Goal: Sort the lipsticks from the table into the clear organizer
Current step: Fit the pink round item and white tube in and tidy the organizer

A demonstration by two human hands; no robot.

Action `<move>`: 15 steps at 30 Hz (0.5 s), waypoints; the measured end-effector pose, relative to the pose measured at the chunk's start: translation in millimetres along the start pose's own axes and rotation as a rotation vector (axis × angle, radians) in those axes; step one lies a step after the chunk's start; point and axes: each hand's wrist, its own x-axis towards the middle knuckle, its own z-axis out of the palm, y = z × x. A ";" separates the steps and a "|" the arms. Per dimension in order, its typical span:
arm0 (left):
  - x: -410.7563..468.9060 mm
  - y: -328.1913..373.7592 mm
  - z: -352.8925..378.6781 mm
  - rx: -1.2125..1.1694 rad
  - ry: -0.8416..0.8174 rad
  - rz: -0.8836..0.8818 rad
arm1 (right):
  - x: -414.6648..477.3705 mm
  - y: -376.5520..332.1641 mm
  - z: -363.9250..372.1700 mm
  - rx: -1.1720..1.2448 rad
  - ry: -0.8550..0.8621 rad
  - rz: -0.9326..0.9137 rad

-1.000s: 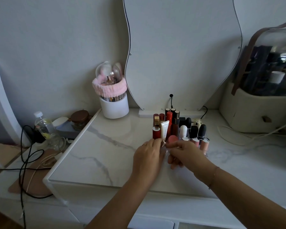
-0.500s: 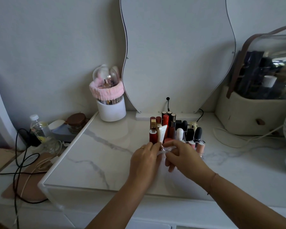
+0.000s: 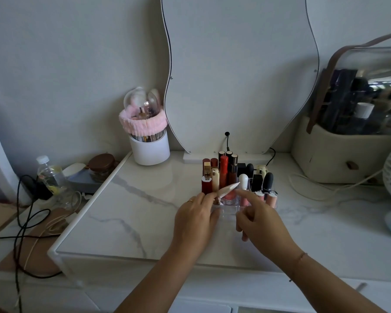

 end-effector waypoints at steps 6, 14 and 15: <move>0.0 -2.9 -0.7 -0.085 0.093 -0.048 | 9.2 -5.2 9.5 0.020 -0.061 -0.040; 15.6 -4.7 -12.1 -0.240 0.249 -0.109 | 29.2 -24.6 16.3 0.037 -0.099 -0.067; 21.0 -5.5 -12.8 -0.240 0.233 -0.091 | 30.4 -25.9 16.1 0.049 -0.100 -0.071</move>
